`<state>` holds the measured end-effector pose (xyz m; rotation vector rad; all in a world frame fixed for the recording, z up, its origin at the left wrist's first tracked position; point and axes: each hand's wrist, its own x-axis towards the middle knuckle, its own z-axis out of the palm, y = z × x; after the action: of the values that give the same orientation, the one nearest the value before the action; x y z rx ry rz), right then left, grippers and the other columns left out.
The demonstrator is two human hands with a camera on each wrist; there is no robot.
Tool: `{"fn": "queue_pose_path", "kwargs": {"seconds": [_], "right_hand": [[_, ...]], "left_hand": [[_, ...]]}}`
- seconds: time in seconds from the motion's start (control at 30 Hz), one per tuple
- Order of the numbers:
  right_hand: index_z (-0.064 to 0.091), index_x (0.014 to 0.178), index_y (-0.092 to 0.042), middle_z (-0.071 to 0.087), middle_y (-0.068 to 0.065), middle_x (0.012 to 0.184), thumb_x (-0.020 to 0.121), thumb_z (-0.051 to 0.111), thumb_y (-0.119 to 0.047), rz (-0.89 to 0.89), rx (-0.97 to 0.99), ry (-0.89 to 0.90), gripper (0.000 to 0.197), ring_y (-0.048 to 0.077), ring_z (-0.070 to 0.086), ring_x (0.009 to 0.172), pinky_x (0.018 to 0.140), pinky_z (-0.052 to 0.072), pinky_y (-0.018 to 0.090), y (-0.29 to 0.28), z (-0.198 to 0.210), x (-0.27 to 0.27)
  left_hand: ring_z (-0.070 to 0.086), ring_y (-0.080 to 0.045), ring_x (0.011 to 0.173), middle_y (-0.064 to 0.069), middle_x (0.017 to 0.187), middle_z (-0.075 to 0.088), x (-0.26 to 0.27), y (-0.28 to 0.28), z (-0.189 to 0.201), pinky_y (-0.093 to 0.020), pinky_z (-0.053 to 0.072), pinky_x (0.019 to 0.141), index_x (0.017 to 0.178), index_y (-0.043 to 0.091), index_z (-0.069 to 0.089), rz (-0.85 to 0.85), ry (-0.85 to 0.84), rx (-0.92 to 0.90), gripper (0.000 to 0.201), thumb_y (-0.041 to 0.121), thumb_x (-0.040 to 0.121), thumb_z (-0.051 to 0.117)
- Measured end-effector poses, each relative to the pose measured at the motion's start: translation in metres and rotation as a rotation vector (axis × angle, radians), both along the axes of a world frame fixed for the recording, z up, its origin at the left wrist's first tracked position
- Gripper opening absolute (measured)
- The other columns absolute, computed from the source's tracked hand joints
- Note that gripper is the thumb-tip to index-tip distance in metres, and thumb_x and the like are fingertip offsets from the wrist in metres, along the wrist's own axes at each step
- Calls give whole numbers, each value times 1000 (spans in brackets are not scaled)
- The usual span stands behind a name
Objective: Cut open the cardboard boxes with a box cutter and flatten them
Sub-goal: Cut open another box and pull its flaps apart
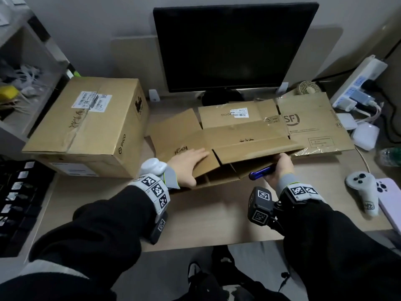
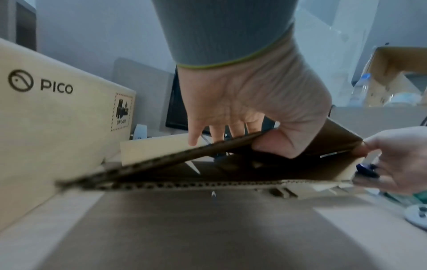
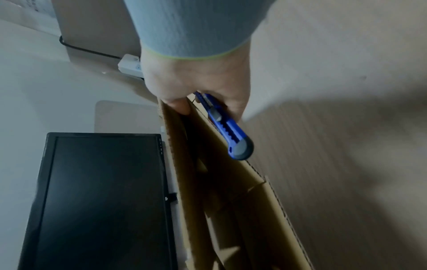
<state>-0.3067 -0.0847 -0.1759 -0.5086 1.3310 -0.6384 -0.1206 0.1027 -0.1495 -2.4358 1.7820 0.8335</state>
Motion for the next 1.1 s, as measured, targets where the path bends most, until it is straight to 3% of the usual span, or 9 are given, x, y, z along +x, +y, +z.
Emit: {"fn": "queue_pose_path", "kwargs": {"seconds": [0.1,0.27,0.37,0.5,0.63,0.73,0.83,1.0,1.1], "right_hand": [[55,97,-11,57,11,96,77,39,-3,-31,-21,115,26,25,55,74,74,52,43,-9,-7,-11],[51,118,-10,59,8,111,75,54,-16,-139,-24,423,43,29,59,95,88,51,43,-23,3,-35],[47,125,-8,56,11,120,81,55,-27,-71,-173,612,49,31,56,109,99,44,42,-29,7,-34],[44,126,-8,57,13,115,79,54,-16,170,-301,581,49,33,59,105,98,47,46,-30,9,-10],[45,103,-9,51,10,91,86,54,-12,440,-387,592,20,27,51,83,85,45,36,-25,11,13],[43,115,-13,49,3,77,86,54,-17,596,-376,614,31,21,49,70,79,42,35,-21,7,25],[35,137,-23,45,0,69,87,51,-12,686,-380,587,54,20,48,65,66,41,29,-17,-2,33],[35,92,-24,39,0,65,89,51,-13,849,-362,657,20,14,39,56,49,27,25,-21,-11,51],[28,68,-24,37,1,67,86,53,-13,923,-398,718,33,20,41,62,51,28,27,-29,-20,63]], "left_hand": [[10,-21,148,7,161,2,-8,4,-19,-40,23,117,153,27,8,-23,-7,85,106,14,69,71],[6,-22,148,10,161,-3,-13,4,-48,-44,32,112,153,29,3,-80,-56,223,112,16,67,74],[5,-23,148,10,161,-3,-12,1,-59,-45,34,110,153,29,4,-90,-66,255,114,22,65,76],[4,-26,148,8,161,-3,-8,-7,-64,-42,27,115,153,29,6,-125,-87,308,115,28,64,78],[8,-30,145,4,161,4,-5,-13,-68,-41,23,116,152,28,17,-142,-74,331,110,34,63,82],[20,-29,138,5,157,18,0,-14,-73,-42,30,111,145,31,36,-95,-32,267,93,48,63,77],[31,-25,129,6,149,32,1,-18,-73,-36,32,108,141,26,44,-29,-4,205,90,62,60,55],[34,-26,127,1,139,40,8,-28,-81,-30,26,105,136,29,51,150,6,103,55,41,83,60],[27,-27,132,3,132,39,13,-32,-85,-30,28,96,115,27,62,305,33,-8,41,44,77,64]]}}
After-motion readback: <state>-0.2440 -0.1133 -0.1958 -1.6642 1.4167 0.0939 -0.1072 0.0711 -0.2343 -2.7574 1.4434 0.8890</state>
